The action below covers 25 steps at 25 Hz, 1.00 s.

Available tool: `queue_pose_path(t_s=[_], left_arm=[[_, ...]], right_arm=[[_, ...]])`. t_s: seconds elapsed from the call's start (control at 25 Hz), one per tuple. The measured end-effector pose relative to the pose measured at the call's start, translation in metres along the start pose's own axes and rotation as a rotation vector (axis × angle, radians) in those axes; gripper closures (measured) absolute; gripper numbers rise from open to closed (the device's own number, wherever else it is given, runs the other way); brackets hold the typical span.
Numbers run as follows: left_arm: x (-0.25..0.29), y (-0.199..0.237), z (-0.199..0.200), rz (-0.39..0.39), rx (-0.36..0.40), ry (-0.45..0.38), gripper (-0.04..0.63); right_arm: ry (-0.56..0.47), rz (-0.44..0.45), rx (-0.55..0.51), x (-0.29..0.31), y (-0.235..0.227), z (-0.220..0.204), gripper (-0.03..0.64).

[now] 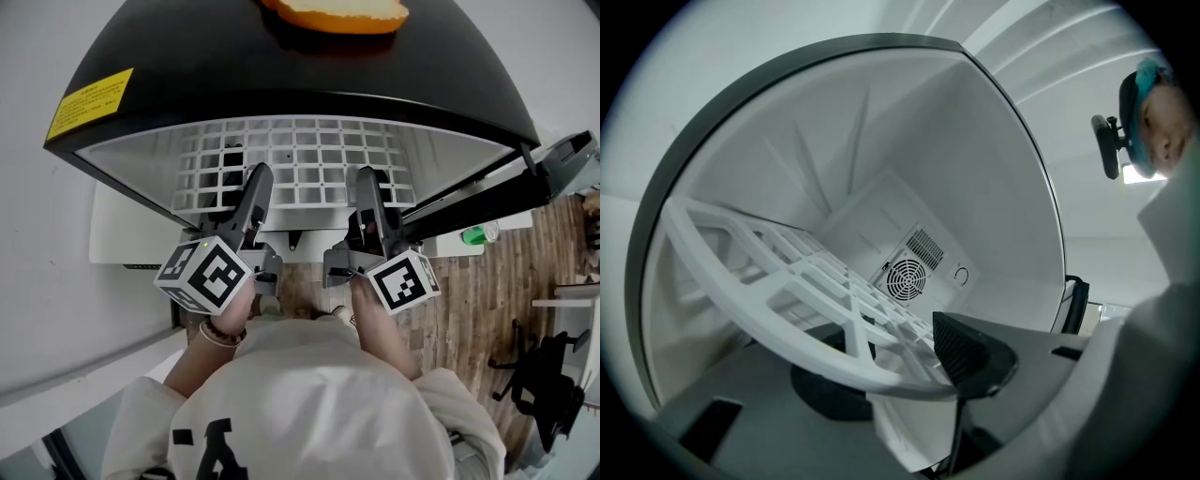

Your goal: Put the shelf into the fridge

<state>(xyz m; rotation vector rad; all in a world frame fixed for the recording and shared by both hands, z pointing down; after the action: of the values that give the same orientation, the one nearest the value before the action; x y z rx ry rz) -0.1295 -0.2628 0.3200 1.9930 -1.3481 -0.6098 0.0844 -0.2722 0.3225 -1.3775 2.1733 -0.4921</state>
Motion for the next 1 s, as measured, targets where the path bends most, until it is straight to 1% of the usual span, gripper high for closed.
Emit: queue_pose_path(t_s=[0.2,0.36,0.6,0.84,1.0], left_arm=[[0.0012,0.0005,0.0003,0.003,-0.002,0.001,0.411],[0.0025,0.0011,0.0009,0.002,-0.001,0.002,0.411],[0.0046,0.0014,0.0016,0.001,-0.005,0.002,0.411],[0.007,0.0026,0.0029,0.003,-0.003,0.002,0.411],[0.0088,0.0032,0.0032,0.001,-0.004,0.002,0.411]], right_arm=[[0.006,-0.003,0.0,0.0011,-0.0009,-0.0002,0.423],[0.014,-0.037,0.007,-0.0003,-0.005,-0.0019,0.423],[0.014,-0.046,0.008,0.0008,-0.0065,-0.0017,0.423],[0.004,-0.01,0.005,0.0068,-0.0038,-0.0007,0.423],[0.009,-0.029,0.006,0.0069,-0.0065,-0.0015,0.423]])
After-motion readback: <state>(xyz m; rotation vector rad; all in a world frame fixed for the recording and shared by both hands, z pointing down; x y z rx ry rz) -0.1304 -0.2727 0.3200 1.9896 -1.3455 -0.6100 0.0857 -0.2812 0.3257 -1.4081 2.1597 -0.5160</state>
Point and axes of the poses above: the fingertips, and each gripper's own axes: x forward along the fingers, y to its left, z out of its top, the point moved 4 cm from there along -x, backward along the fingers, and after that the axes turned 9 degrees about -x, right-handed, at the moved point
